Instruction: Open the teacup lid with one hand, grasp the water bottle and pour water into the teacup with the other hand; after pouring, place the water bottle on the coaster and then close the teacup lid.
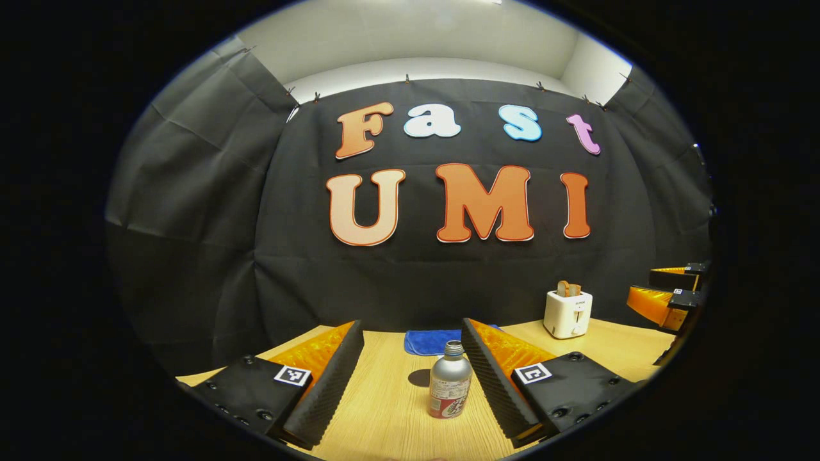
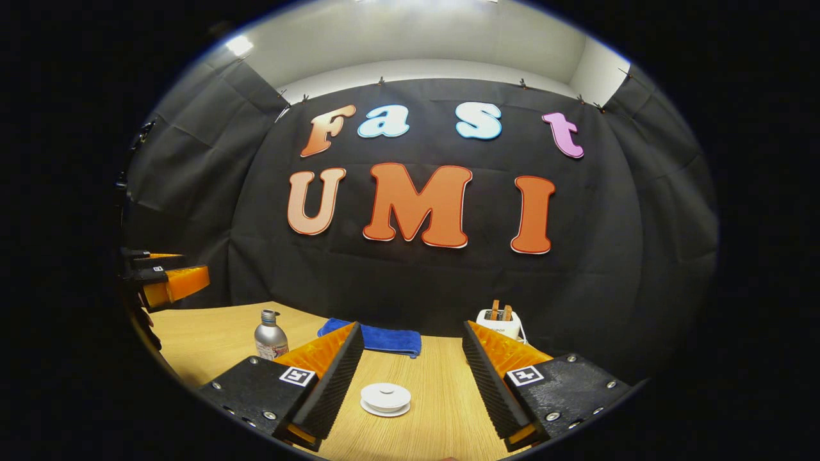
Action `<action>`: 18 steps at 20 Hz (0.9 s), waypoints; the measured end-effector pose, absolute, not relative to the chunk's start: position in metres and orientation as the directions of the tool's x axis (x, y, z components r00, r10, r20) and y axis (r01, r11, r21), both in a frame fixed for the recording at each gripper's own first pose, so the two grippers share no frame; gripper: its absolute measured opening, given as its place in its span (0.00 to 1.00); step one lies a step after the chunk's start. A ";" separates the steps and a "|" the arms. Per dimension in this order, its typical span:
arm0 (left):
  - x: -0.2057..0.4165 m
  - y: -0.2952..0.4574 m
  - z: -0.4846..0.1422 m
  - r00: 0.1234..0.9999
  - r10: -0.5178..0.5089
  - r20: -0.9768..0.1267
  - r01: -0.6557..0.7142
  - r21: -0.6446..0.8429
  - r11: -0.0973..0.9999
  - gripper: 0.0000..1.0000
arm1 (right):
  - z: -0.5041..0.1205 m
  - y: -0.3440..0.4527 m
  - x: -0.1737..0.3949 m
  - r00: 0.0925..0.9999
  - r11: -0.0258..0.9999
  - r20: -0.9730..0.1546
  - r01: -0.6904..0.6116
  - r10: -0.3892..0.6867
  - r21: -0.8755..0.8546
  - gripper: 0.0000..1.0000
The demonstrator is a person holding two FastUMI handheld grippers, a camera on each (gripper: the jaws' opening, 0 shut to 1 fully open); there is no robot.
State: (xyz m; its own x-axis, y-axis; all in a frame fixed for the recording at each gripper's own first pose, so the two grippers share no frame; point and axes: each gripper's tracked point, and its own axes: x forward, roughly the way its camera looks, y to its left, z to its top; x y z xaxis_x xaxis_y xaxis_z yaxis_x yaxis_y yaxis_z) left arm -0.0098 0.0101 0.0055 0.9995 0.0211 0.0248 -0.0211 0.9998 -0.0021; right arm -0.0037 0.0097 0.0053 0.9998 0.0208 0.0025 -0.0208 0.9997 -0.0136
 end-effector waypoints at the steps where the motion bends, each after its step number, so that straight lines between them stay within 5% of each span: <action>1: -0.011 0.010 0.006 0.999 0.021 0.025 -0.021 -0.002 1.000 1.00 | 0.005 0.011 -0.004 1.000 1.000 0.002 -0.021 0.021 -0.012 0.93; 18: -0.014 0.010 -0.020 0.999 0.030 -0.032 -0.030 -0.003 1.000 0.99 | -0.103 0.030 0.033 0.970 0.995 -0.226 -0.080 0.091 0.054 0.87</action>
State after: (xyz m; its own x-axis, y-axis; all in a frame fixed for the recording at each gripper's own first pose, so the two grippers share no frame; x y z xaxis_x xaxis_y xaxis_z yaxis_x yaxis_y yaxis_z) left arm -0.0136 0.0105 -0.0196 0.9991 0.0297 -0.0318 -0.0298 0.9996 -0.0025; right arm 0.0328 0.0304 -0.1034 0.9699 0.0905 -0.2258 -0.0804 0.9953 0.0536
